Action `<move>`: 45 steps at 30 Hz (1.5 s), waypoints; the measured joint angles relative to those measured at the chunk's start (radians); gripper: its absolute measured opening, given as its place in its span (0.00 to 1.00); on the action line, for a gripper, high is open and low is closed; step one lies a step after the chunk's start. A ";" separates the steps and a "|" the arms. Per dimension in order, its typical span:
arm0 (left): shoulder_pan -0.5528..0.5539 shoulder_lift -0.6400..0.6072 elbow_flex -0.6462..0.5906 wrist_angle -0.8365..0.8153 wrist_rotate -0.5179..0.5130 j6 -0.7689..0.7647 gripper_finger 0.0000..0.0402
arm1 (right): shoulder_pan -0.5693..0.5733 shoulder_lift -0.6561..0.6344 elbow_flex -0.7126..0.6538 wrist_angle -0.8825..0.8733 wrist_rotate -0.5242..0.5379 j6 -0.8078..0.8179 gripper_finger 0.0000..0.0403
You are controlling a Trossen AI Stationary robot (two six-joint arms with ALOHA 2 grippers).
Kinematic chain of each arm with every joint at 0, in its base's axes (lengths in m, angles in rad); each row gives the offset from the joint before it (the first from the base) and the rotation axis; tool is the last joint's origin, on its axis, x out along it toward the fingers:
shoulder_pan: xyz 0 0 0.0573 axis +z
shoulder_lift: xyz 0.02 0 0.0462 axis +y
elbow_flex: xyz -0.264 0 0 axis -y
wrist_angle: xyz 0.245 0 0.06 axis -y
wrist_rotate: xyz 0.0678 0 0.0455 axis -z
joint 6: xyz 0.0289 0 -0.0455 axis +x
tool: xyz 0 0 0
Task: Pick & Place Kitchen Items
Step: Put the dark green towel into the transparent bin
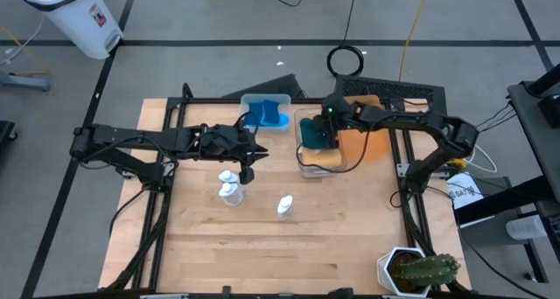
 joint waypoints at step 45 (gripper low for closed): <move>0.000 0.000 0.000 0.000 0.000 0.002 0.16 | 0.063 -0.106 0.001 -0.069 0.096 0.351 0.00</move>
